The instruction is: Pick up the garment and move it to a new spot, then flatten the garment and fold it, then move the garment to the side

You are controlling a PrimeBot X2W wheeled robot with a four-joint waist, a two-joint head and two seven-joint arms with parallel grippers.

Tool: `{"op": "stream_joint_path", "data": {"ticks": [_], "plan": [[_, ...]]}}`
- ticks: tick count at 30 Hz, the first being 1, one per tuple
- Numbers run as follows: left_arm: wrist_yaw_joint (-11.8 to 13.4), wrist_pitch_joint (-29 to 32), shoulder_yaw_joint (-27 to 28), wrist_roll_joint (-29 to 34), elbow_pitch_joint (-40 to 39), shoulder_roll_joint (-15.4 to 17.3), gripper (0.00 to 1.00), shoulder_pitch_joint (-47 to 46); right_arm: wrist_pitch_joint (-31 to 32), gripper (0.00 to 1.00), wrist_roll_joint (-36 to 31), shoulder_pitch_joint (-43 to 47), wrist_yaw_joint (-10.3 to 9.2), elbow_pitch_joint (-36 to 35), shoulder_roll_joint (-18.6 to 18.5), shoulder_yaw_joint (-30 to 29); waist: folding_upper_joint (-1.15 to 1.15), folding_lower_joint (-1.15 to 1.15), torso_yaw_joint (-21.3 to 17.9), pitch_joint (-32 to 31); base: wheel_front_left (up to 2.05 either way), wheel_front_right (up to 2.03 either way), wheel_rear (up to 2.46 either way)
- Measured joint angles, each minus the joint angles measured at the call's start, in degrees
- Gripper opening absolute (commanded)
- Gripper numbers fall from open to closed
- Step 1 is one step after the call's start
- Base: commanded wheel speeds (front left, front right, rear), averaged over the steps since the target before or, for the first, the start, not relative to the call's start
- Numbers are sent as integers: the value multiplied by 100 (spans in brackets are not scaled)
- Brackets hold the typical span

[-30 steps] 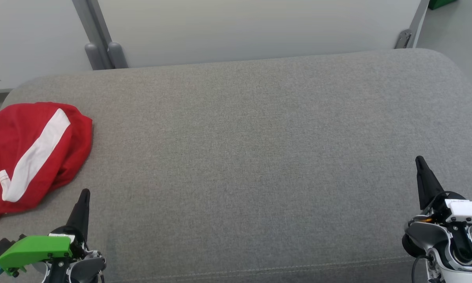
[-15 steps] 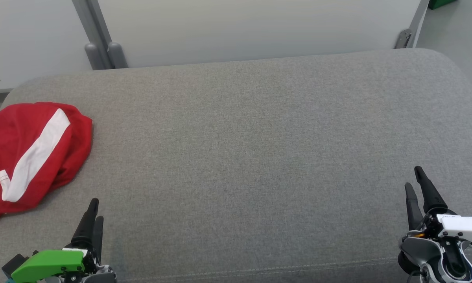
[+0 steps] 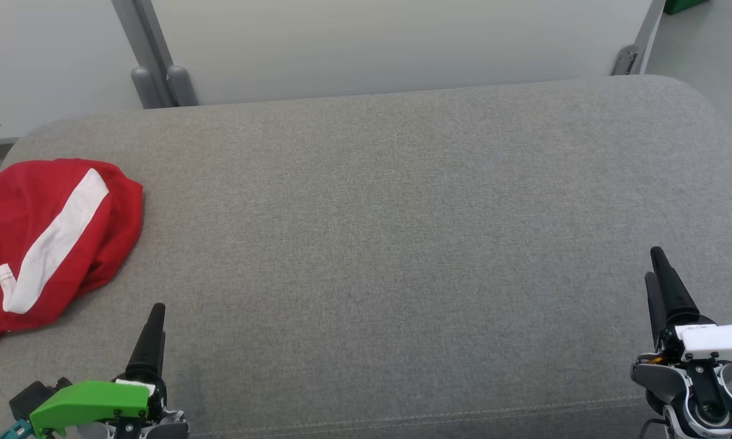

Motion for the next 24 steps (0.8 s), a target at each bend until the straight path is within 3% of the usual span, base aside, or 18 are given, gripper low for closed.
{"op": "stream_joint_path", "data": {"ticks": [8,24], "plan": [[31,-192,-208,720,-27,141,100,-7,-178,100,-958,7,-101,-165,-194,143,0,0,-5,-6,0,0,0],[371,-506,-424,2376,-216,300,100,-30,-509,100,-2789,7,-458,-458,-492,571,0,0,-6,-7,0,0,0]]}}
